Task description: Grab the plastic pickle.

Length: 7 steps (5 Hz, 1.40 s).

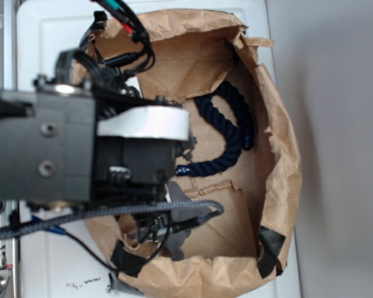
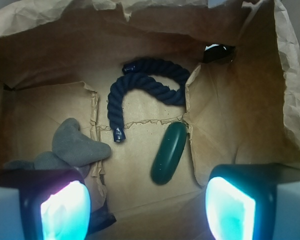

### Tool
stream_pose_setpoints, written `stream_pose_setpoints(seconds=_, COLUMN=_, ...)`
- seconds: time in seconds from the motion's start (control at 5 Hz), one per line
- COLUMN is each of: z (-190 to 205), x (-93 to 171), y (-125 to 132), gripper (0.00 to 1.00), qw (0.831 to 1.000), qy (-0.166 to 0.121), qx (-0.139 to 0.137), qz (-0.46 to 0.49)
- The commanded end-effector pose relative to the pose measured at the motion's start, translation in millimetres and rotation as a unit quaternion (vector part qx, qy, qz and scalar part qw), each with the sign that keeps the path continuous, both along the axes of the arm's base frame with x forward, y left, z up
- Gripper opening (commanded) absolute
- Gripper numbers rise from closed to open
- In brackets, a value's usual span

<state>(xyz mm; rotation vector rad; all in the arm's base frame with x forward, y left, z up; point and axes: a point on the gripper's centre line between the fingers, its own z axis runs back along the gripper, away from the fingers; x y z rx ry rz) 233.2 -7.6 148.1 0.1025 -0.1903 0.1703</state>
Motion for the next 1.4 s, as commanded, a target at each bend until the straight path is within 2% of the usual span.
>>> stream_pose_setpoints(seconds=0.0, z=9, x=3, y=1, gripper=1.0, qw=1.0, qy=-0.017, qx=-0.001, qz=0.004)
stream_pose_setpoints(seconds=0.2, z=-16, x=32, y=22, gripper=1.0, qw=0.999, qy=0.005, qx=-0.033, qz=0.024)
stream_pose_setpoints(seconds=0.4, z=-31, x=55, y=42, gripper=1.0, qw=0.998, qy=0.017, qx=-0.051, qz=0.021)
stream_pose_setpoints(seconds=0.6, z=-41, x=59, y=55, gripper=1.0, qw=0.997, qy=0.037, qx=-0.062, qz=-0.008)
stream_pose_setpoints(seconds=0.8, z=-33, x=36, y=58, gripper=1.0, qw=0.997, qy=0.022, qx=-0.065, qz=-0.046)
stream_pose_setpoints(seconds=1.0, z=-42, x=12, y=54, gripper=1.0, qw=0.997, qy=-0.02, qx=-0.042, qz=-0.064)
stream_pose_setpoints(seconds=1.2, z=-62, x=9, y=53, gripper=1.0, qw=0.997, qy=-0.027, qx=-0.026, qz=-0.073)
